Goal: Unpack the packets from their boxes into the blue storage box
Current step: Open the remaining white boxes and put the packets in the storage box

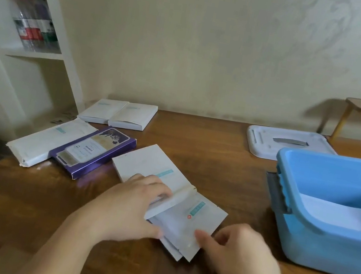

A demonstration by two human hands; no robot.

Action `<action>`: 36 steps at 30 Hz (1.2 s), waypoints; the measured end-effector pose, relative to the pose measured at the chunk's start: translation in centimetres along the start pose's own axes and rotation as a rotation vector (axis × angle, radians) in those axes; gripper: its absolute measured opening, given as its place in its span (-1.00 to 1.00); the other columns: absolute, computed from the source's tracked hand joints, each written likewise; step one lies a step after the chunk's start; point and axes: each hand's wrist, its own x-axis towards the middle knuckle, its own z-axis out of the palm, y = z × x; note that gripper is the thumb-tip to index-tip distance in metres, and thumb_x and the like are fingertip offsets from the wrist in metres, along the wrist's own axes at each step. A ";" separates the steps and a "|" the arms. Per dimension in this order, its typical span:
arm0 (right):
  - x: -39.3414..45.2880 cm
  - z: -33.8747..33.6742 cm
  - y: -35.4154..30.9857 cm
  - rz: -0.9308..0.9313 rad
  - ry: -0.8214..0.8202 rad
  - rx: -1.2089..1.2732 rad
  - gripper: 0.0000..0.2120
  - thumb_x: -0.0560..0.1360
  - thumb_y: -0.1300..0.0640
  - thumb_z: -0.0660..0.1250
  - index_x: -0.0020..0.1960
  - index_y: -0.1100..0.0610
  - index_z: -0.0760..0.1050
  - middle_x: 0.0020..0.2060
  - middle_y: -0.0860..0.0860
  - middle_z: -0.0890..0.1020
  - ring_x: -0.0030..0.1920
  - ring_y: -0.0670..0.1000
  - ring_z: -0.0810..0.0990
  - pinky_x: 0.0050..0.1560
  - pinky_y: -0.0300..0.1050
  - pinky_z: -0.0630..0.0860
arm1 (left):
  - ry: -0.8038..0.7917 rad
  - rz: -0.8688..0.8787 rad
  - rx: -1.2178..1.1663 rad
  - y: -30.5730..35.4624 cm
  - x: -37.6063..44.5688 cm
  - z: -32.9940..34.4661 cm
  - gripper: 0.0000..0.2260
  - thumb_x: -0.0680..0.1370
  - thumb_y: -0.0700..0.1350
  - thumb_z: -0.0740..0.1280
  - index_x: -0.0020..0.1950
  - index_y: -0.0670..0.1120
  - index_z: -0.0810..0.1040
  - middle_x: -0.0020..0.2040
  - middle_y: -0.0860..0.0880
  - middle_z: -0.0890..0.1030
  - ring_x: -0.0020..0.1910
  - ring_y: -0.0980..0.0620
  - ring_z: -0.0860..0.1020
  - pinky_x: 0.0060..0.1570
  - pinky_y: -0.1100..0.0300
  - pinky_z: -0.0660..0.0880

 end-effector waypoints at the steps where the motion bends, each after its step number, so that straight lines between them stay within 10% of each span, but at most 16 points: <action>1: 0.2 0.2 -0.2 0.030 -0.077 0.101 -0.57 0.38 -0.32 0.35 -0.33 0.04 0.59 -0.45 -0.10 0.63 -0.40 -0.18 0.58 -0.32 -0.21 0.52 | 0.003 -0.005 -0.005 0.0 0.2 -0.2 -0.39 0.35 0.31 0.43 0.30 0.40 0.21 0.24 0.40 0.32 0.24 0.30 0.30 0.13 0.25 0.42; 9: -0.9 0.4 -0.4 0.023 -0.032 0.133 -0.74 0.49 -0.11 0.35 -0.28 0.02 0.49 -0.30 -0.10 0.58 -0.30 -0.13 0.55 -0.37 -0.28 0.43 | 0.109 -0.086 -0.142 -1.2 -0.2 0.5 -0.41 0.36 0.23 0.50 0.08 0.54 0.11 0.10 0.41 0.36 0.17 0.25 0.43 0.00 0.29 0.40; 17: -2.8 -2.1 1.6 -0.216 0.300 0.285 -0.83 0.51 0.10 0.35 -0.26 -0.01 0.48 -0.46 -0.12 0.59 -0.32 -0.18 0.58 -0.35 -0.19 0.52 | 0.060 -0.073 -0.183 0.1 -0.9 -0.7 -0.50 0.44 0.27 0.41 0.30 0.40 0.28 0.35 0.45 0.28 0.35 0.32 0.27 0.20 0.23 0.42; 20: -3.8 -3.9 2.0 -0.439 0.455 0.156 -0.80 0.46 0.20 0.42 -0.27 -0.02 0.52 -0.53 -0.07 0.55 -0.50 -0.12 0.52 -0.43 -0.22 0.43 | 0.215 0.134 -0.196 3.7 -1.0 -3.6 -0.34 0.36 0.40 0.36 0.38 0.48 0.14 0.25 0.69 0.11 0.30 0.62 0.11 0.07 0.43 0.28; 23: -4.6 -8.2 1.3 -0.620 0.577 0.088 -0.89 0.44 0.11 0.37 -0.25 -0.04 0.54 -0.55 -0.07 0.50 -0.52 -0.10 0.46 -0.44 -0.23 0.36 | 0.250 0.474 -0.390 8.7 0.9 -7.3 -0.28 0.35 0.22 0.53 0.42 0.38 0.27 0.34 0.46 0.37 0.32 0.47 0.32 0.07 0.44 0.40; 26: -3.7 -13.3 0.7 -0.644 0.551 0.220 -0.93 0.45 -0.04 0.37 -0.16 -0.07 0.58 -0.45 -0.15 0.61 -0.46 -0.09 0.55 -0.44 -0.20 0.45 | 0.123 0.586 -0.683 12.6 4.1 -10.6 -0.60 0.34 -0.14 0.58 0.14 0.12 0.64 -0.01 -0.03 0.70 -0.03 -0.04 0.68 0.01 0.06 0.63; 31: -0.3 -18.7 3.8 -0.455 0.282 0.872 -0.45 0.25 -0.13 0.48 0.20 -0.02 0.52 -0.16 0.02 0.74 -0.15 -0.01 0.73 -0.27 -0.19 0.65 | 0.313 0.497 -1.257 16.2 9.1 -11.7 -0.79 0.22 -0.22 0.56 -0.20 -0.06 0.65 -0.27 0.00 0.67 -0.29 0.09 0.63 -0.26 0.22 0.61; 36: 2.1 -20.1 8.5 -0.332 0.098 0.864 -0.71 0.29 -0.01 0.47 -0.07 0.13 0.67 -0.19 0.16 0.72 -0.24 0.10 0.69 -0.37 -0.08 0.61 | 0.366 0.281 -1.355 18.5 11.9 -9.4 -0.80 0.38 -0.27 0.55 -0.15 -0.04 0.60 -0.21 -0.05 0.67 -0.27 0.00 0.63 -0.36 0.17 0.51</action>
